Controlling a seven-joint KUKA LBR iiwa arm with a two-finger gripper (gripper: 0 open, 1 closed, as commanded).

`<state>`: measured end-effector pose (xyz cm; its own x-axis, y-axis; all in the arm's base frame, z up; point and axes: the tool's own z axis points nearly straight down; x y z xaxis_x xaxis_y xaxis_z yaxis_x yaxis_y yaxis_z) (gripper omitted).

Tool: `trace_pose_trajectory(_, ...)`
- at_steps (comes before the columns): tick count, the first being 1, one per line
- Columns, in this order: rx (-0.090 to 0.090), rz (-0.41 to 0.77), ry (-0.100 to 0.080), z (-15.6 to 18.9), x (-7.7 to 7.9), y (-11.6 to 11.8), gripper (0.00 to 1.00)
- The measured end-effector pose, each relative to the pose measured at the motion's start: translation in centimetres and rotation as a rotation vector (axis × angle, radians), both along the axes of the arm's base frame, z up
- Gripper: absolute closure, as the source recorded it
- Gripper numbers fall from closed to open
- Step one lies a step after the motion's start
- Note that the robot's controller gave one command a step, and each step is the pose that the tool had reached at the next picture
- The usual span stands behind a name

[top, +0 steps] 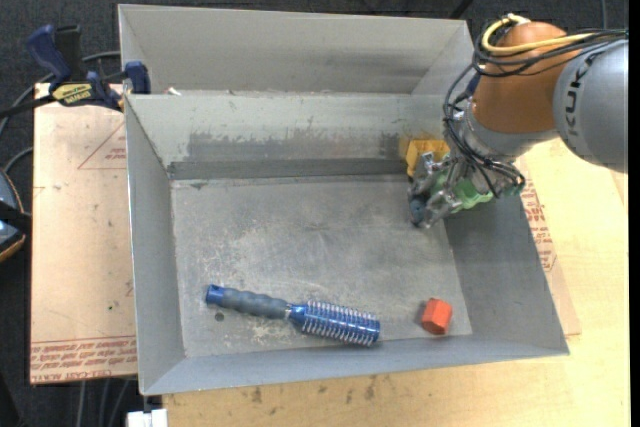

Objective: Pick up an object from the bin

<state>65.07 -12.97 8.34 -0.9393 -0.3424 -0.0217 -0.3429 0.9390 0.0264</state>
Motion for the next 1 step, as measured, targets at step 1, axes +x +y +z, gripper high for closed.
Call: trace_pose_trajectory(1,0.0,0.0,0.0,0.0,0.0,0.0,1.0)
